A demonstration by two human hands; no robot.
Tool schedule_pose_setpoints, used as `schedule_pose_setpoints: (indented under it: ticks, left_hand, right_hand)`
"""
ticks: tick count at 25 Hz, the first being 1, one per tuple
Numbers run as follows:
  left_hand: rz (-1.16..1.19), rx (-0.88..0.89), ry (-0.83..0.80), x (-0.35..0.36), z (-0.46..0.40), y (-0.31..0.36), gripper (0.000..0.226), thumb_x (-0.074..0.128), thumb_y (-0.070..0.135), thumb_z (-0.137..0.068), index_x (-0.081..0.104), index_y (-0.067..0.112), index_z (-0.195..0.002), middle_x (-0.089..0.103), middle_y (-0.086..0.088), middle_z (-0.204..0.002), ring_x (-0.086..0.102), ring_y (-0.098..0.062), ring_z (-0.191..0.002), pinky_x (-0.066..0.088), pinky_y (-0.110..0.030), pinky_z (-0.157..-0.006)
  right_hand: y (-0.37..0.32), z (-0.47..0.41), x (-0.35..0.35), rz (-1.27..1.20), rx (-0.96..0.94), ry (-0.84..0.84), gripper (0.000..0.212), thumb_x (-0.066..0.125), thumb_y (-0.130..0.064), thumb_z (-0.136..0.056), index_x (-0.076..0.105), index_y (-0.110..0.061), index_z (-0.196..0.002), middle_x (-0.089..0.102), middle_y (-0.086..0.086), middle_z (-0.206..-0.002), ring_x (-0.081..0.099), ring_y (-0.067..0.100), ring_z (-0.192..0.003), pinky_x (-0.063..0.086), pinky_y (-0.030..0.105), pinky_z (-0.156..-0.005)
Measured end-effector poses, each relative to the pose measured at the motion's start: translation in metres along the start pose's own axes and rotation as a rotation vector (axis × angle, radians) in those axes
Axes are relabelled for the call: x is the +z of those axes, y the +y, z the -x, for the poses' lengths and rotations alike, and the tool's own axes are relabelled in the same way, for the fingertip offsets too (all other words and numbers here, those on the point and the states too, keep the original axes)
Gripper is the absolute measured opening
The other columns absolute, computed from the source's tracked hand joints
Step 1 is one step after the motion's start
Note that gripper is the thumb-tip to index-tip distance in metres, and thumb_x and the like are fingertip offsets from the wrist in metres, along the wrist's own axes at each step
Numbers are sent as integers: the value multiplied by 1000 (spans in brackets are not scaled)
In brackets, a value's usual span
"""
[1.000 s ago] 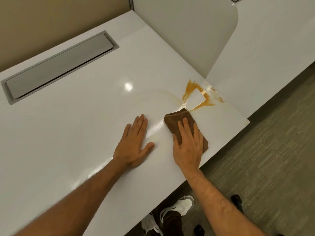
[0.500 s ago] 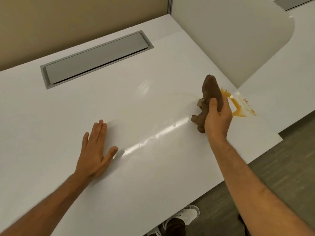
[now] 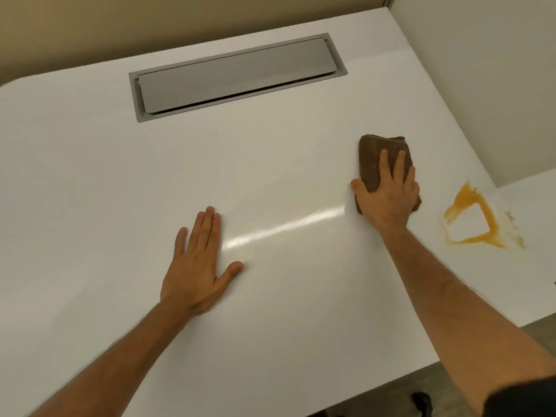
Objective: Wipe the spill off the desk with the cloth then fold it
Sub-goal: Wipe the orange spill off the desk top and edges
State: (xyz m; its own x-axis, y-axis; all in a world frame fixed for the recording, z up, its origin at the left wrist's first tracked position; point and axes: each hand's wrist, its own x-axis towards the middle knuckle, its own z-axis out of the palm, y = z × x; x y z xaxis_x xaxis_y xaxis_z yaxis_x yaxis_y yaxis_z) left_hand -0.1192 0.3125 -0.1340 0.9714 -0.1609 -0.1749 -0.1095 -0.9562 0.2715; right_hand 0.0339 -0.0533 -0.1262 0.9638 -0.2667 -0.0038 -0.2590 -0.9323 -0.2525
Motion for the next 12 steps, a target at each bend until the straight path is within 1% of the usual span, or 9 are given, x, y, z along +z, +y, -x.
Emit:
schedule_pose_setpoints:
  ticks: [3,6,9,12]
  left_hand:
    - [9,-6,5,1,0,2,95,20,75,-99,-6,13,-166,-11,0,-175,-9,-15,-162,0,-46,-130]
    - [28,-7,14,0,0,1,97,20,76,-98,-8,13,-166,-13,0,-175,-11,-15,-161,0,-44,-131]
    - [99,-24,31,-2,0,2,99,21,78,-96,-13,15,-165,-18,2,-174,-14,-15,-161,-1,-41,-131]
    - [193,-40,75,-3,1,3,101,23,79,-95,-11,15,-165,-18,2,-174,-12,-15,-161,-1,-37,-130]
  right_hand:
    - [-47,-3,12,-8,-170,-48,80,56,-56,-92,25,-25,-160,18,12,-168,21,43,-150,21,56,-119]
    - [-104,8,24,-36,-394,-143,77,56,-53,-92,26,-29,-159,17,8,-169,18,41,-152,17,55,-121]
    - [-149,35,31,-105,-662,-247,72,58,-42,-89,34,-32,-156,22,2,-168,20,37,-152,17,53,-121]
    - [-161,69,35,-163,-893,-334,69,62,-35,-85,43,-35,-151,27,-4,-166,21,33,-153,14,48,-122]
